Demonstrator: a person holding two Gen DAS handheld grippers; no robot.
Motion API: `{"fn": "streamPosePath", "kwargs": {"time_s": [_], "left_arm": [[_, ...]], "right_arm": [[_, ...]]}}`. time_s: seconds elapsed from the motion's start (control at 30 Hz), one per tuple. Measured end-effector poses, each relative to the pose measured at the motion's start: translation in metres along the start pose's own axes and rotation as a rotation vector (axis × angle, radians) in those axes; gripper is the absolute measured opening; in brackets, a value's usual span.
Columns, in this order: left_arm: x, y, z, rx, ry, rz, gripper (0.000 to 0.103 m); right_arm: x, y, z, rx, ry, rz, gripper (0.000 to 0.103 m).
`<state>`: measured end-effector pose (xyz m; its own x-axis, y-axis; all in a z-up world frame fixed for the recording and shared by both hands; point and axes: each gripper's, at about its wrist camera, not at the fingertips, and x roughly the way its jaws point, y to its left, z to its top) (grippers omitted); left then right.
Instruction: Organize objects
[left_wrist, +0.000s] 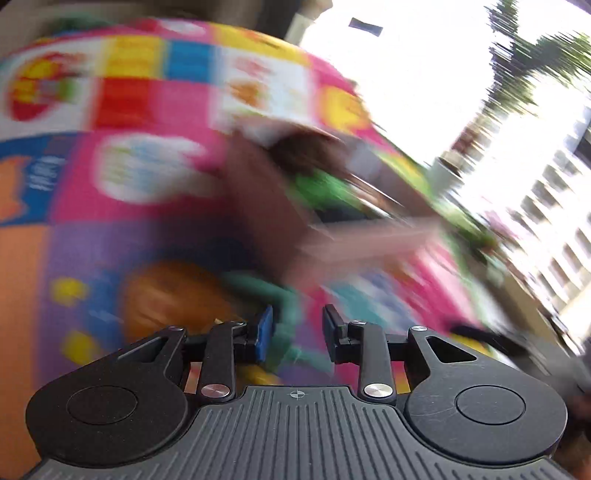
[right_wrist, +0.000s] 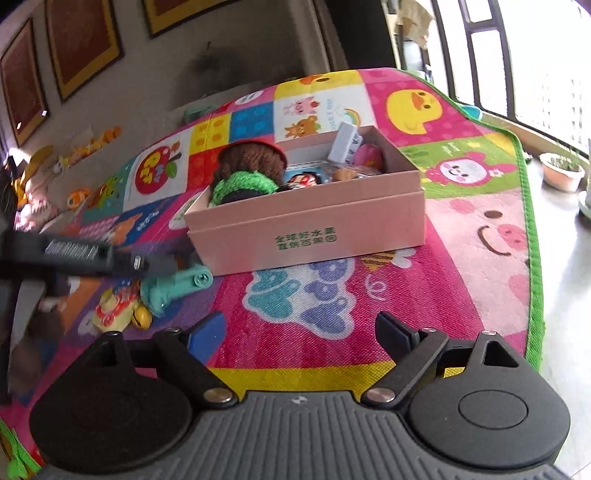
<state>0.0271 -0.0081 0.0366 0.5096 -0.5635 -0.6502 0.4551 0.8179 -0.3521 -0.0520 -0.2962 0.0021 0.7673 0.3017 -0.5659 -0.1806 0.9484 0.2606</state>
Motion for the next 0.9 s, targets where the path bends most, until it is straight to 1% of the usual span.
{"fn": "streamPosePath", "kwargs": {"time_s": [0.03,0.13,0.17,0.23,0.3,0.33,0.4,0.43,0.5,0.57,0.6,0.67,0.7,0.77,0.8,0.83,0.9], "left_arm": [[-0.002,-0.01,-0.005,0.033,-0.001,0.006,0.033],[-0.006,-0.038,-0.015,0.141,-0.041,0.126,0.032],[-0.007,-0.044,-0.017,0.158,-0.055,0.157,0.032],[-0.009,-0.051,-0.018,0.159,-0.093,0.207,0.032],[-0.01,-0.054,-0.016,0.169,-0.115,0.228,0.032],[-0.01,-0.055,-0.016,0.175,-0.107,0.239,0.032],[-0.009,-0.051,-0.012,0.15,-0.074,0.245,0.032],[-0.01,-0.05,-0.012,0.128,-0.06,0.234,0.032],[-0.016,-0.047,-0.018,0.082,-0.034,0.184,0.032],[-0.023,-0.05,-0.028,0.065,-0.043,0.171,0.032],[-0.029,-0.052,-0.034,0.072,-0.066,0.18,0.032],[-0.043,-0.056,-0.042,0.117,-0.126,0.213,0.032],[-0.049,-0.055,-0.046,0.141,-0.155,0.244,0.033],[-0.06,-0.05,-0.05,0.165,-0.21,0.34,0.033],[-0.064,-0.044,-0.051,0.152,-0.228,0.388,0.033],[-0.067,-0.035,-0.051,0.122,-0.237,0.419,0.033],[-0.071,-0.014,-0.049,0.031,-0.239,0.441,0.032]], "right_arm": [[0.0,-0.003,0.001,0.023,0.0,0.005,0.088],[0.001,-0.012,0.001,0.076,-0.001,0.011,0.088],[0.0,-0.013,0.001,0.088,-0.008,0.011,0.088],[-0.003,-0.015,0.0,0.105,-0.029,0.007,0.088],[-0.006,-0.017,-0.001,0.116,-0.044,0.009,0.088],[-0.006,-0.018,-0.001,0.12,-0.046,0.01,0.089],[-0.007,-0.019,-0.001,0.129,-0.049,0.011,0.089],[-0.008,-0.02,-0.001,0.135,-0.052,0.013,0.089],[-0.01,-0.021,-0.001,0.147,-0.063,0.016,0.089],[-0.011,-0.024,-0.002,0.166,-0.075,0.019,0.09],[-0.011,-0.025,-0.002,0.175,-0.076,0.022,0.091],[-0.01,-0.027,-0.001,0.186,-0.073,0.028,0.094],[-0.009,-0.026,-0.001,0.182,-0.067,0.031,0.094],[-0.006,-0.022,0.0,0.157,-0.049,0.033,0.094],[-0.005,-0.019,0.0,0.13,-0.037,0.034,0.094],[-0.003,-0.013,0.001,0.095,-0.024,0.037,0.094],[-0.002,-0.001,0.001,0.014,-0.014,0.035,0.094]]}}
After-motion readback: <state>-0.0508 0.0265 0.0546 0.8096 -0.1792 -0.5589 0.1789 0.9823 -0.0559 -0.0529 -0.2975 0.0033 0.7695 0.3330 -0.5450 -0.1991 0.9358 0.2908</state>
